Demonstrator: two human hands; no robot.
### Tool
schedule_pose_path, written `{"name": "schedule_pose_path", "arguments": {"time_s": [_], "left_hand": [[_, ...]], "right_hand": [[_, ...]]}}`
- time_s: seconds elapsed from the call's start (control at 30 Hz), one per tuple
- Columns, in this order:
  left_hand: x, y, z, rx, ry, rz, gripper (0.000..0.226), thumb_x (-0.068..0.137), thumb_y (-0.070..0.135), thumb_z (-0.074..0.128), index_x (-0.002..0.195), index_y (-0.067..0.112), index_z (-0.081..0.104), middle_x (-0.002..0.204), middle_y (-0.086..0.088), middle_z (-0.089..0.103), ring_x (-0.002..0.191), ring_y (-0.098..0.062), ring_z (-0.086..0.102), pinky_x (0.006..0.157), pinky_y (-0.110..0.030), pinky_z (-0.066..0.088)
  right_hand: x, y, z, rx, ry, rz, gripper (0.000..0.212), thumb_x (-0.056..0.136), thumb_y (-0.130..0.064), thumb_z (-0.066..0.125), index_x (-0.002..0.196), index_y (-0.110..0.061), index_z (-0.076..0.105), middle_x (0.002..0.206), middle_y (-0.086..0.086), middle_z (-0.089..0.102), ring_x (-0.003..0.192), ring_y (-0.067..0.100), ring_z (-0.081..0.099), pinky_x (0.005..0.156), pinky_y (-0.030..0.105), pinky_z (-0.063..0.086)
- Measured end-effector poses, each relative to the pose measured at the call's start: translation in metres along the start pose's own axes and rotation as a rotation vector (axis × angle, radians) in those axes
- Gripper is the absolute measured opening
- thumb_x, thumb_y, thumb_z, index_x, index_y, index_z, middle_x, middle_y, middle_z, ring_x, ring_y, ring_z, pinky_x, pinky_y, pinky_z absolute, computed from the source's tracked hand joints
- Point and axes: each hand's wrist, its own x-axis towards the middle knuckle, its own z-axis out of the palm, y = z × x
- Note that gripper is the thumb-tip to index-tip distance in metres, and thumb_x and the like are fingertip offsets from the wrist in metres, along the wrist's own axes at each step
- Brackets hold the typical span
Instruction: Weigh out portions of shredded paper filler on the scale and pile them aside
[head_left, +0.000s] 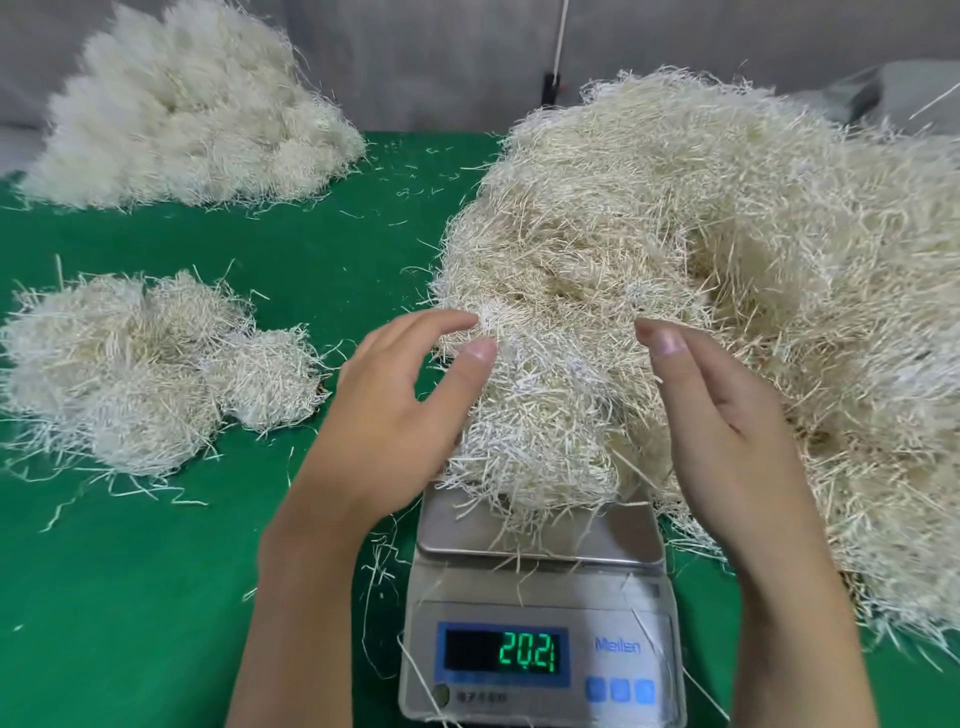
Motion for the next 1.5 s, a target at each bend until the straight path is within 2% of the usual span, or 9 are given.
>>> {"name": "schedule_pose_path", "arguments": {"time_s": [0.67,0.77,0.87,1.0,1.13,1.3,1.37,1.43,1.5], "left_hand": [[-0.004,0.004,0.004,-0.011,-0.029,0.003,0.03,0.085,0.067,0.026,0.108,0.07,0.045,0.117,0.057,0.037,0.127,0.017,0.03,0.111,-0.033,0.026],[-0.006,0.005,0.003,0.005,-0.018,0.0,0.039,0.086,0.071,0.024,0.117,0.063,0.047,0.122,0.052,0.038,0.13,0.011,0.032,0.114,-0.038,0.027],[-0.009,0.007,-0.002,0.029,-0.017,-0.013,0.055,0.08,0.085,0.022,0.126,0.062,0.042,0.121,0.055,0.033,0.131,0.008,0.031,0.111,-0.039,0.029],[-0.011,0.009,-0.004,0.039,-0.189,-0.04,0.096,0.054,0.097,0.052,0.136,0.073,0.008,0.124,0.065,0.001,0.141,0.0,0.013,0.109,-0.048,0.021],[-0.008,0.009,0.029,0.118,-0.408,-0.092,0.139,0.033,0.086,0.076,0.128,0.075,-0.025,0.147,0.044,-0.021,0.145,-0.007,-0.012,0.11,-0.051,-0.004],[-0.006,0.004,0.069,0.304,-0.488,-0.106,0.137,0.059,0.056,0.084,0.129,0.066,-0.034,0.162,0.019,-0.011,0.149,-0.012,-0.01,0.119,-0.04,-0.005],[0.003,0.002,0.07,0.368,-0.468,-0.129,0.125,0.074,0.032,0.08,0.143,0.057,-0.022,0.162,0.013,0.008,0.15,-0.016,0.007,0.12,-0.038,0.004],[0.011,-0.001,0.067,0.311,-0.381,-0.1,0.084,0.082,0.013,0.065,0.15,0.04,0.023,0.153,0.02,0.025,0.139,-0.014,0.031,0.12,-0.035,0.015],[0.02,0.005,0.06,0.106,-0.326,-0.135,0.04,0.083,0.012,0.059,0.109,0.042,0.062,0.118,0.019,0.064,0.105,-0.002,0.057,0.106,-0.033,0.045]], "right_hand": [[-0.002,-0.001,0.003,0.081,0.014,-0.012,0.038,0.094,-0.059,0.041,0.122,-0.044,0.062,0.119,-0.036,0.061,0.112,-0.017,0.053,0.087,0.014,0.038],[-0.002,-0.003,0.004,0.124,0.066,-0.011,0.034,0.096,-0.052,0.043,0.118,-0.04,0.066,0.115,-0.035,0.064,0.11,-0.016,0.055,0.084,0.007,0.039],[-0.002,-0.004,0.003,0.258,0.182,0.011,0.031,0.096,-0.046,0.044,0.108,-0.035,0.07,0.113,-0.023,0.07,0.11,-0.005,0.062,0.094,0.023,0.045],[0.0,-0.002,0.002,0.238,0.157,0.065,0.033,0.097,-0.048,0.04,0.11,-0.039,0.069,0.117,-0.023,0.068,0.114,-0.006,0.059,0.098,0.029,0.042],[-0.001,0.004,0.013,0.315,0.129,0.207,0.044,0.091,-0.065,0.033,0.108,-0.042,0.067,0.121,-0.026,0.065,0.117,-0.007,0.056,0.101,0.028,0.039],[-0.008,0.006,0.043,0.338,-0.088,0.435,0.054,0.079,-0.081,0.027,0.12,-0.056,0.051,0.136,-0.033,0.042,0.127,0.0,0.043,0.109,0.033,0.033],[-0.005,0.001,0.048,0.34,-0.13,0.44,0.052,0.079,-0.075,0.027,0.12,-0.054,0.05,0.133,-0.03,0.044,0.129,0.006,0.04,0.112,0.032,0.026],[0.005,-0.009,0.046,0.387,-0.158,0.472,0.059,0.077,-0.071,0.032,0.12,-0.043,0.059,0.128,-0.021,0.057,0.122,0.009,0.052,0.11,0.034,0.038],[0.017,-0.017,0.042,0.357,-0.158,0.393,0.049,0.076,-0.064,0.038,0.109,-0.042,0.067,0.104,-0.03,0.068,0.098,-0.009,0.063,0.085,0.014,0.05]]}}
